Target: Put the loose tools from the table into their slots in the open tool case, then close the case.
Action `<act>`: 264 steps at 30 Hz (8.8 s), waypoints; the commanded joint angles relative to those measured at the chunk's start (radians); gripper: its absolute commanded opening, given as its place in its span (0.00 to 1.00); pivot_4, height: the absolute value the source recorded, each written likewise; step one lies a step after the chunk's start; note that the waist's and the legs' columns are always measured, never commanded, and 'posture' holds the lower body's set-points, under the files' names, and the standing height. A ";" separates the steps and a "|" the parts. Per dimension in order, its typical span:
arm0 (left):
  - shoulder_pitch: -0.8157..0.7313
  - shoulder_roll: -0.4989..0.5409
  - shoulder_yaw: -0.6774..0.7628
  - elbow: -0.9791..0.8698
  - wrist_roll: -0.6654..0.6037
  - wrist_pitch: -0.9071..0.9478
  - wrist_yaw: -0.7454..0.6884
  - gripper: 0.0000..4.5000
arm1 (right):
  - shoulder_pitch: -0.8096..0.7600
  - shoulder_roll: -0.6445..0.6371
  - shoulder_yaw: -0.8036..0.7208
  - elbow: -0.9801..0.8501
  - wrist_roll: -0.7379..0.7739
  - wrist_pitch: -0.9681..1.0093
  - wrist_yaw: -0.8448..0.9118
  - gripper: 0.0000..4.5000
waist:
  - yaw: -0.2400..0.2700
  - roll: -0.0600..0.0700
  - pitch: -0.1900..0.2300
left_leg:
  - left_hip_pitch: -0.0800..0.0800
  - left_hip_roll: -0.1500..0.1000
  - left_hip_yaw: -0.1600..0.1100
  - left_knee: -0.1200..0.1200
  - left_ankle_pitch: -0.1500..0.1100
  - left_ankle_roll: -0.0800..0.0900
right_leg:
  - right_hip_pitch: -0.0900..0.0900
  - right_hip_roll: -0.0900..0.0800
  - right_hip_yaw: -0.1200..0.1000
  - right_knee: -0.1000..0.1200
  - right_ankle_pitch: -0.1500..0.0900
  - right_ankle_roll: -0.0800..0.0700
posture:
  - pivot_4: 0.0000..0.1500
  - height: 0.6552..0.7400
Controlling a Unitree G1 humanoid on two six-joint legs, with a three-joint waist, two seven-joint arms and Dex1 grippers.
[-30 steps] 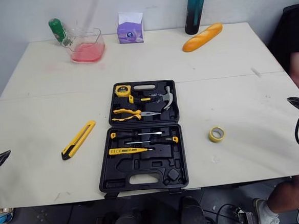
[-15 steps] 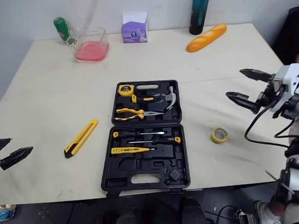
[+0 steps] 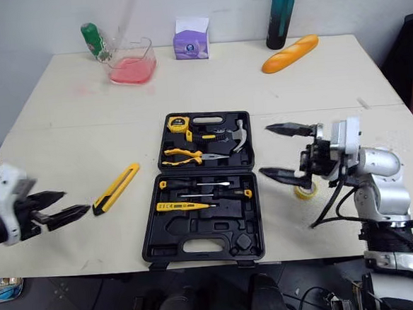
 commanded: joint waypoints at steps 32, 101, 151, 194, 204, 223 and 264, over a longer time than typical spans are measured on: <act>-0.282 -0.154 -0.503 0.361 0.352 -0.260 -0.004 0.40 | 0.175 -0.055 -0.008 -0.197 0.022 0.068 -0.091 1.00 | 0.025 0.000 -0.002 | 0.004 0.001 0.007 0.001 0.001 0.001 | -0.002 0.002 0.000 0.003 0.000 0.000 | 1.00 1.00; -0.557 -0.309 -0.959 -0.021 0.422 -0.343 -0.360 0.28 | 0.379 -0.253 -0.189 -0.265 0.032 0.117 -0.074 1.00 | 0.050 -0.002 -0.001 | 0.000 0.000 0.003 0.006 0.001 0.004 | 0.002 0.003 -0.004 -0.001 0.002 0.002 | 1.00 1.00; -0.439 -0.456 -0.849 0.301 0.441 -1.010 -0.565 0.01 | 0.608 -0.190 -0.272 -0.311 0.027 0.014 -0.121 1.00 | 0.051 -0.001 -0.001 | 0.000 0.000 -0.001 0.010 0.000 0.004 | 0.005 0.003 -0.008 -0.004 0.002 0.002 | 1.00 1.00; -0.409 -0.450 -0.803 0.314 0.410 -1.089 -0.481 0.01 | 0.556 -0.173 -0.251 -0.104 -0.035 -0.110 -0.104 1.00 | 0.047 0.004 -0.019 | 0.004 0.001 -0.001 0.009 -0.002 0.005 | 0.009 0.002 -0.008 -0.007 0.002 0.003 | 1.00 1.00; -0.329 -0.276 -0.419 0.218 0.191 -0.837 -0.433 0.50 | 0.289 -0.352 -0.281 0.230 -0.086 -0.182 -0.036 1.00 | 0.035 0.005 -0.016 | 0.001 0.001 0.000 0.010 -0.001 0.005 | 0.006 0.002 -0.008 -0.007 0.003 0.002 | 1.00 1.00; 0.003 -0.091 0.124 0.746 0.303 -1.129 -0.323 0.99 | -0.291 -0.598 -0.083 1.098 -0.470 -0.514 -0.160 1.00 | -0.009 0.011 -0.008 | 0.001 0.004 0.006 0.003 -0.002 0.003 | 0.002 0.002 -0.009 -0.006 0.002 0.001 | 1.00 1.00; -0.192 -0.182 -0.345 -0.131 -0.015 -0.657 -0.338 0.99 | 0.033 -0.847 0.172 -0.146 -0.289 0.664 0.042 1.00 | -0.001 0.011 -0.008 | -0.001 0.005 0.012 0.002 -0.002 0.002 | -0.007 0.004 0.001 -0.001 0.002 -0.001 | 1.00 1.00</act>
